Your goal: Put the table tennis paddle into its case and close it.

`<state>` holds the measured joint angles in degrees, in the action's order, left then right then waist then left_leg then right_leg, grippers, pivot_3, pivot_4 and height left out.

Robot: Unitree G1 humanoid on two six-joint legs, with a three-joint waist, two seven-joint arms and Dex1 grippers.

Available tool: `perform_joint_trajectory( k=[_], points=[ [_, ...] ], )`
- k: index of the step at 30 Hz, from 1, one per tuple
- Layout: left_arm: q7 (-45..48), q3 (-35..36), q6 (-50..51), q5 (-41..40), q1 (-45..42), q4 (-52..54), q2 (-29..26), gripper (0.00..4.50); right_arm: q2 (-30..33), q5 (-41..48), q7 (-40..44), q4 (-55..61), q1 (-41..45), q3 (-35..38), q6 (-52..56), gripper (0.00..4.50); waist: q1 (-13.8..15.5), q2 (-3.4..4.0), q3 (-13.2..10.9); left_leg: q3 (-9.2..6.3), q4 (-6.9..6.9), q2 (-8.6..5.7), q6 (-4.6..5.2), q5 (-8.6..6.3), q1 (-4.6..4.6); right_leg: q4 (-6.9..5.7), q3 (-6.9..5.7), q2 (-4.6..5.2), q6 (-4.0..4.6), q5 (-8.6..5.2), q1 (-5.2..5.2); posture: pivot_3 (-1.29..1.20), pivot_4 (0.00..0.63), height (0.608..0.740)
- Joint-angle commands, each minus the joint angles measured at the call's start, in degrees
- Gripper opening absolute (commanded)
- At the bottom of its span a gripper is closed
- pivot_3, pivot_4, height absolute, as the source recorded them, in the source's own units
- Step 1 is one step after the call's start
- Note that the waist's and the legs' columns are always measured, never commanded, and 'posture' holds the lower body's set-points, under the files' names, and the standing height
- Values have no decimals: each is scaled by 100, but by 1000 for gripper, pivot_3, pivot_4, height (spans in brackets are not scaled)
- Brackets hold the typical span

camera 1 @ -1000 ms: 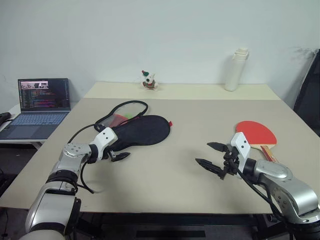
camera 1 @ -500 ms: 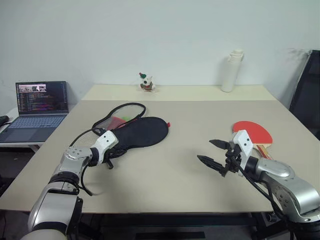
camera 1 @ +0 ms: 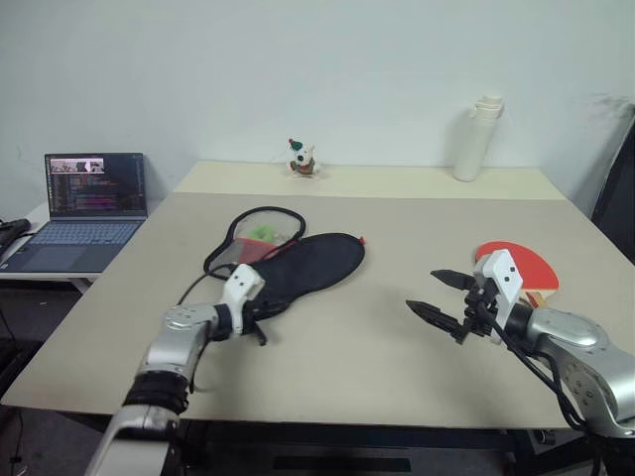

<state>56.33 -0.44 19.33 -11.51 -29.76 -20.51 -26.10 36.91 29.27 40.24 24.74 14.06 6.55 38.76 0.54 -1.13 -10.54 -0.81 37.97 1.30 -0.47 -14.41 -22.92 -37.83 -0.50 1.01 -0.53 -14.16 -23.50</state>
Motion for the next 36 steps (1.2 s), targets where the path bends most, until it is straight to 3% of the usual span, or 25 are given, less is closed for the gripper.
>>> perform_joint_trajectory(
  k=[1, 5, 12, 16, 22, 25, 29, 36],
  points=[
    [-488, -402, 1538, -581, 241, 1833, 554, 32, 221, 185, 195, 155, -96, 299, -30, 4500, 9, -5, -3, -7, 0, -13, 0, 0, -3, 2, 0, 11, -8, -2, 0, 0, 150, 740],
    [-1023, -606, 2118, -624, 250, 2211, 1005, 32, 350, 226, 286, 191, -236, 337, -33, 4500, -59, -13, -8, -18, 0, -28, 1, 0, 2, 1, 4, 13, -26, -2, 2, 0, 150, 740],
    [-1492, -846, 1963, -472, 87, 1940, 1465, 32, 461, 280, 283, 308, -314, 350, 14, 4500, -82, -12, -8, -37, -1, -51, 7, 4, 13, -13, -8, -4, -24, -3, 5, 0, 150, 740],
    [-1490, -865, 1896, -514, 101, 1972, 1479, 1025, 469, 296, 221, 351, -347, 377, 85, 4500, -80, -13, -8, -35, -1, -53, 7, 4, 7, -6, -5, -2, -24, -3, 4, 0, 150, 740],
    [-493, -775, 1965, -1082, 447, 2666, 817, 3109, 361, 451, -102, 305, -166, 361, 513, 4500, -85, -11, -9, -32, -2, -50, 7, 4, 6, -5, -3, 6, -23, -3, 4, 0, 150, 740],
    [52, -388, 1906, -1478, 721, 3013, 196, 3109, 228, 657, -416, 279, 8, 354, 1004, 4500, -104, -9, -10, -34, -3, -45, 7, 4, 10, -9, -2, 5, -20, -5, 4, 0, 150, 740],
    [169, 200, 1410, -1470, 816, 2681, -454, 3109, -195, 805, -1016, 177, 324, 118, 1755, 4500, -89, -8, -11, -41, -2, -15, 7, 4, 12, -14, -10, 3, -6, -7, 3, 0, 150, 740],
    [346, 562, 787, -1360, 829, 2195, -1054, 3109, -1078, 674, -1954, -365, 793, -237, 2651, 4500, -78, -8, -11, -33, -6, -12, 6, 4, 3, -4, -10, 0, -3, -6, 0, 0, 150, 740]
  ],
)
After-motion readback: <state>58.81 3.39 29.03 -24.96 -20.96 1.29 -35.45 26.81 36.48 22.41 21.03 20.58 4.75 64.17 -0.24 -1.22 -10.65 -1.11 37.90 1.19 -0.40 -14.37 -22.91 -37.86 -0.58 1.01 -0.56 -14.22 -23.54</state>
